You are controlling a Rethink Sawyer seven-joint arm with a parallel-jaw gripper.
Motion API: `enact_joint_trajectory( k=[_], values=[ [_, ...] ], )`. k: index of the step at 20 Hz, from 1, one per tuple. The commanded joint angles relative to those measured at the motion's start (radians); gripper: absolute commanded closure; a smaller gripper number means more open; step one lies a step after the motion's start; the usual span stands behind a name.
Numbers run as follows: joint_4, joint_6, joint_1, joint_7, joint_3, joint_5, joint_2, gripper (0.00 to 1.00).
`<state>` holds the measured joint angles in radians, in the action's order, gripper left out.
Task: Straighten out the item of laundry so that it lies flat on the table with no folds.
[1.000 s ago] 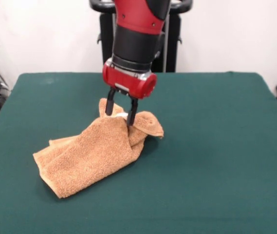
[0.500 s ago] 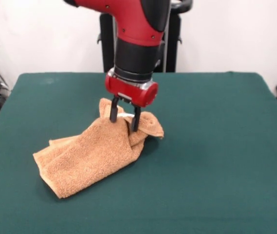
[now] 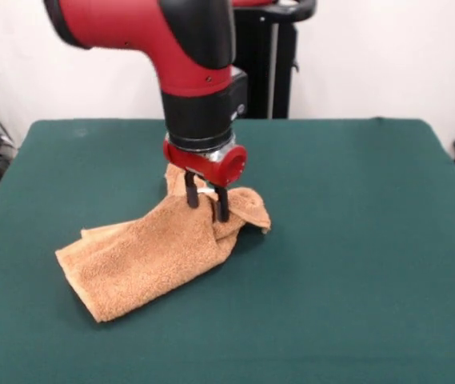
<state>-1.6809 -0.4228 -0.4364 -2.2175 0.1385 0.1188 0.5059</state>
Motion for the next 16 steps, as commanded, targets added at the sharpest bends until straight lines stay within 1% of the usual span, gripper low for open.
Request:
enact_joint_trajectory(
  k=[1,5,8,9,10,12,13,16],
  values=[
    [-0.016,-0.267,0.003,0.130,0.176,0.009,-0.073,0.00],
    [-0.027,-0.284,0.003,0.090,0.188,-0.003,-0.075,0.00],
    [-0.028,-0.257,0.018,0.063,0.174,0.006,-0.078,0.00],
    [-0.020,-0.221,0.049,0.042,0.139,0.034,-0.065,0.00],
    [0.000,-0.164,0.108,0.000,0.070,0.083,-0.045,0.00],
    [0.031,-0.080,0.202,-0.079,-0.040,0.144,-0.034,0.00],
    [0.036,-0.050,0.224,-0.099,-0.065,0.154,-0.038,0.00],
    [0.080,0.077,0.331,-0.203,-0.187,0.189,-0.079,0.00]
  ],
)
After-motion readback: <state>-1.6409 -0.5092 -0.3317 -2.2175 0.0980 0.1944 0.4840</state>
